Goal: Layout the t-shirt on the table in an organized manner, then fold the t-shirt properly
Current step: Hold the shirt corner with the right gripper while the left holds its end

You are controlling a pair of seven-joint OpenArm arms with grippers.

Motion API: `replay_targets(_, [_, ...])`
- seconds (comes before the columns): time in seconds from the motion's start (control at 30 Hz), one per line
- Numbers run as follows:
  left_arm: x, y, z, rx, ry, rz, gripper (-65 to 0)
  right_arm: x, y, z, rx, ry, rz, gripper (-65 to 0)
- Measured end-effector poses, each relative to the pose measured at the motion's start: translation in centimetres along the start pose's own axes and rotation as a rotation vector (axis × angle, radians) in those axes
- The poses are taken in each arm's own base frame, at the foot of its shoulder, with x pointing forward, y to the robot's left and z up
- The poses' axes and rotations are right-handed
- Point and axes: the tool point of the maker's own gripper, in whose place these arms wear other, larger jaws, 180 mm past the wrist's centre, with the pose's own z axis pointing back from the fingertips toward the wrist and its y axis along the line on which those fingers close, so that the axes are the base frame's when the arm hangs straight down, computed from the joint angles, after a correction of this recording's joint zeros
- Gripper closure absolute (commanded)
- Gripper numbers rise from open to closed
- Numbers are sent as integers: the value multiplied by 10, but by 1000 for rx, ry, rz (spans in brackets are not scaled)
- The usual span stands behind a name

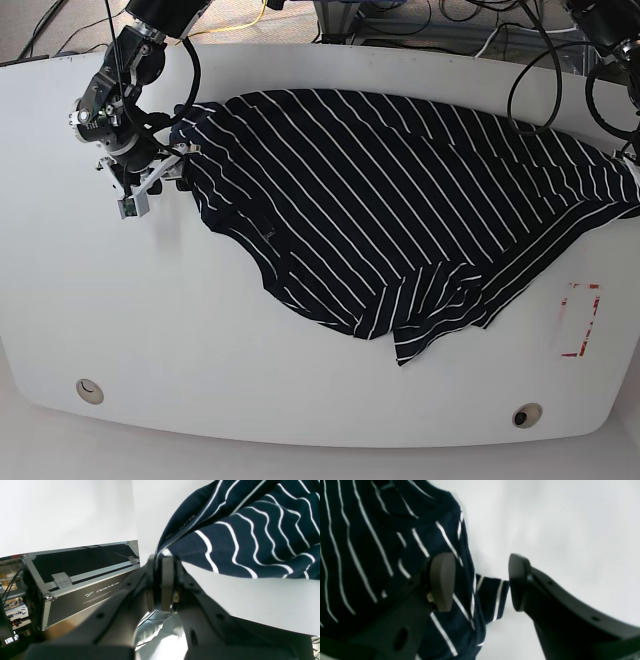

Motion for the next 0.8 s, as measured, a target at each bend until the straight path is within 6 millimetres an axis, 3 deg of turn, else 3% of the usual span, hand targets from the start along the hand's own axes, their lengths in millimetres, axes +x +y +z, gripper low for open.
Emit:
replay_targets(0.23, [1,-1,0,0,3,-11,0,-8,-5,-6,7,7,-19,-327])
replay_targets(0.8, [6,-8,-1,-18,-8,-29,0,-7,-32,5,-52,-5,-30,-333])
